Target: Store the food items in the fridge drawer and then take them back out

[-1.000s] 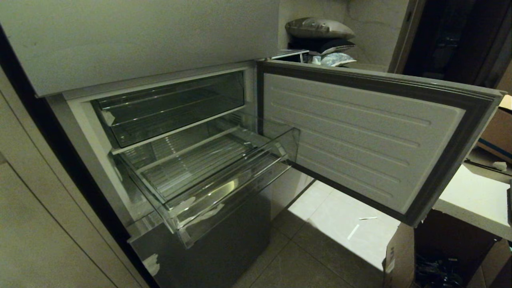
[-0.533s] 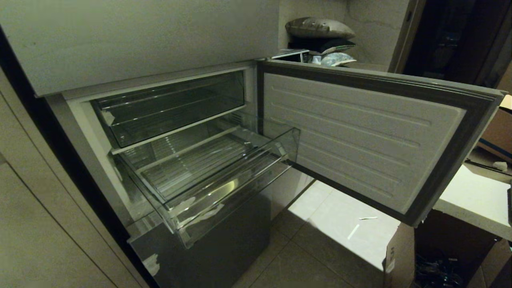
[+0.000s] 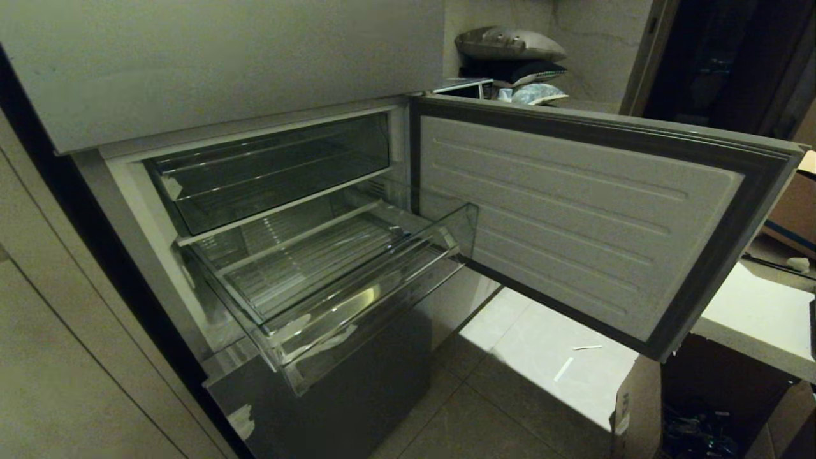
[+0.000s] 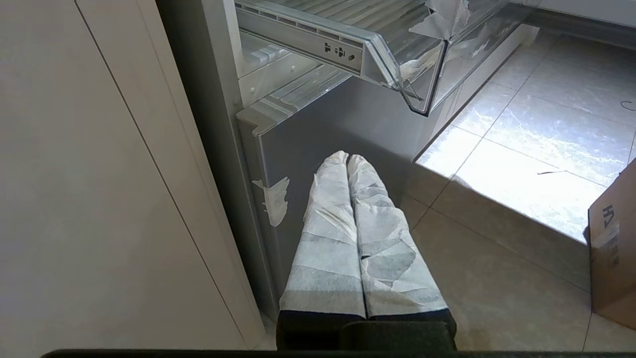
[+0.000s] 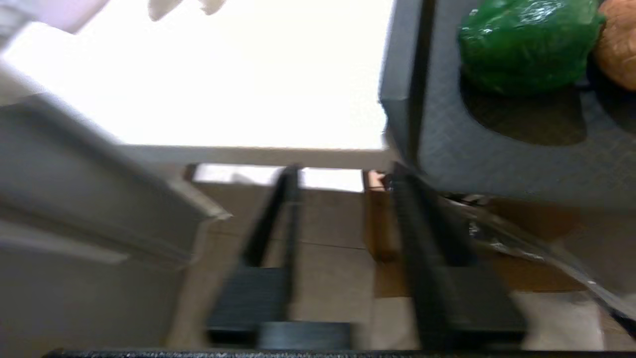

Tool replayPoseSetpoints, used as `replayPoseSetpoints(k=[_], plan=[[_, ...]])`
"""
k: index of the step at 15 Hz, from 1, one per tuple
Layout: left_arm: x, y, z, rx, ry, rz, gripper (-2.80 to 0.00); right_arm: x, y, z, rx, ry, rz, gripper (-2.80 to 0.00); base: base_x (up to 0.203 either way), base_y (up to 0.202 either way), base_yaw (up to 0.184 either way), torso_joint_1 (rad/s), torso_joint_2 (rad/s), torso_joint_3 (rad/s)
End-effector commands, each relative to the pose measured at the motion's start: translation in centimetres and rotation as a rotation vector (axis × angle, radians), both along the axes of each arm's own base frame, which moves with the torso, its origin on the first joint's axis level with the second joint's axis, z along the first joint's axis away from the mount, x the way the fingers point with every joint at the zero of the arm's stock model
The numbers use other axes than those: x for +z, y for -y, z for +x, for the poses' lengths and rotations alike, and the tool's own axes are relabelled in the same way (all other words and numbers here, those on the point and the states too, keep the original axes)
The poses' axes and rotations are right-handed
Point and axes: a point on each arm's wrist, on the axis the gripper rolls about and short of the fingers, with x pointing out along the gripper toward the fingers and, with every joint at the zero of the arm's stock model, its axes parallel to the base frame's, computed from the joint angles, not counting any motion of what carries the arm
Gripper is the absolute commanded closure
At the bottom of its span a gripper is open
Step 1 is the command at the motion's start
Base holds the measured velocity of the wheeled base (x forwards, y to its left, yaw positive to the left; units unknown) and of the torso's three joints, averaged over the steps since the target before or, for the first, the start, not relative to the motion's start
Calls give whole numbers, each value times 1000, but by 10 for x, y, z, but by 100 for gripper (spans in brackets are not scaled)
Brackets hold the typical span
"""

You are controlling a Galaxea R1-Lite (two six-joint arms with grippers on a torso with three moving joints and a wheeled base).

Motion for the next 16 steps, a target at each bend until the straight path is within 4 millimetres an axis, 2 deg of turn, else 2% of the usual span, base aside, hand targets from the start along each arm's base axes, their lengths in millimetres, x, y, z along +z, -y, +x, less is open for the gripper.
replayPoseSetpoints(k=[1,4,9,11,16], plan=[[0,0,0,0,0,0,0,-17,25,14,-33,-56,45,-280,0,0,0,0,0,0],[0,0,0,1,-1,0,0,-12,44,12,-90,-43,29,-280,0,0,0,0,0,0],[0,0,0,1,0,0,0,-4,97,11,-203,-39,-19,-280,0,0,0,0,0,0],[0,0,0,0,0,0,0,-4,115,16,-214,-42,-34,-280,0,0,0,0,0,0],[0,0,0,0,0,0,0,-15,136,30,-177,-87,-64,-280,0,0,0,0,0,0]])
